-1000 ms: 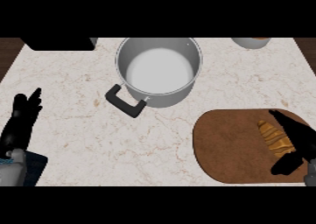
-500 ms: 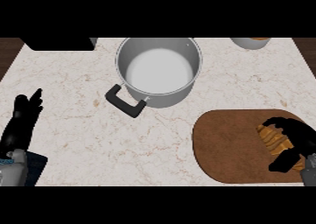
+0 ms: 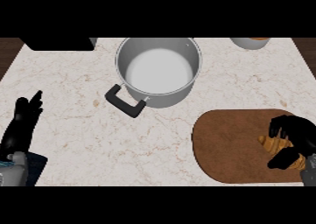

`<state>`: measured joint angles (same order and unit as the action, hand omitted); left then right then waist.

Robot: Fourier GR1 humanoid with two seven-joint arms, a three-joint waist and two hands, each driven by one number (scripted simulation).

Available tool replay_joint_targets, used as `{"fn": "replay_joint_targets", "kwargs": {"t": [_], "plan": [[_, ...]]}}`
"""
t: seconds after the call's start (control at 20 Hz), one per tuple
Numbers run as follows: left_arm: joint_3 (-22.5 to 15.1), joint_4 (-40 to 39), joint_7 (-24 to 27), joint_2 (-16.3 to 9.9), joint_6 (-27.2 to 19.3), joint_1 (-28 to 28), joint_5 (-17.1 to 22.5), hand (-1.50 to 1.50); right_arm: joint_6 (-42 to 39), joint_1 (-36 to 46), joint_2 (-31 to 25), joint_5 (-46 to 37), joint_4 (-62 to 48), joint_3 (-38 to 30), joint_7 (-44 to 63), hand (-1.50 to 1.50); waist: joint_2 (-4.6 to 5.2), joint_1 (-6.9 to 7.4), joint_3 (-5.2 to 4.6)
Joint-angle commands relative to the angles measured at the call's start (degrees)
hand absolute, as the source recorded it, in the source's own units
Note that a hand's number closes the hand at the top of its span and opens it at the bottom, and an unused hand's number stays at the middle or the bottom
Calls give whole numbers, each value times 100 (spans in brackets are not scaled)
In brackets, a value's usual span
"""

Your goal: Pick the croissant from the cutting board and place it in the pot

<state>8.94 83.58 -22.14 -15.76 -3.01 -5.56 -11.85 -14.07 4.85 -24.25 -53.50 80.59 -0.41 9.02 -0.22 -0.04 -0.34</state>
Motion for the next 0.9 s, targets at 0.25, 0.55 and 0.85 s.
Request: {"fn": "replay_joint_targets", "kwargs": {"t": [0.25,0.55,0.85], "plan": [[104,-43,-190,-4,-8,-162,-55,0,-21,-575,739,-481,1494,147,1518,150,10,-49,31],[230,-270,272,-27,149,63,86,0,-90,-537,1004,-1389,2281,447,2756,150,12,-21,30],[206,-12,-40,-18,79,58,22,0,498,-392,1162,-1618,3756,529,2838,150,-11,-46,31]]}}
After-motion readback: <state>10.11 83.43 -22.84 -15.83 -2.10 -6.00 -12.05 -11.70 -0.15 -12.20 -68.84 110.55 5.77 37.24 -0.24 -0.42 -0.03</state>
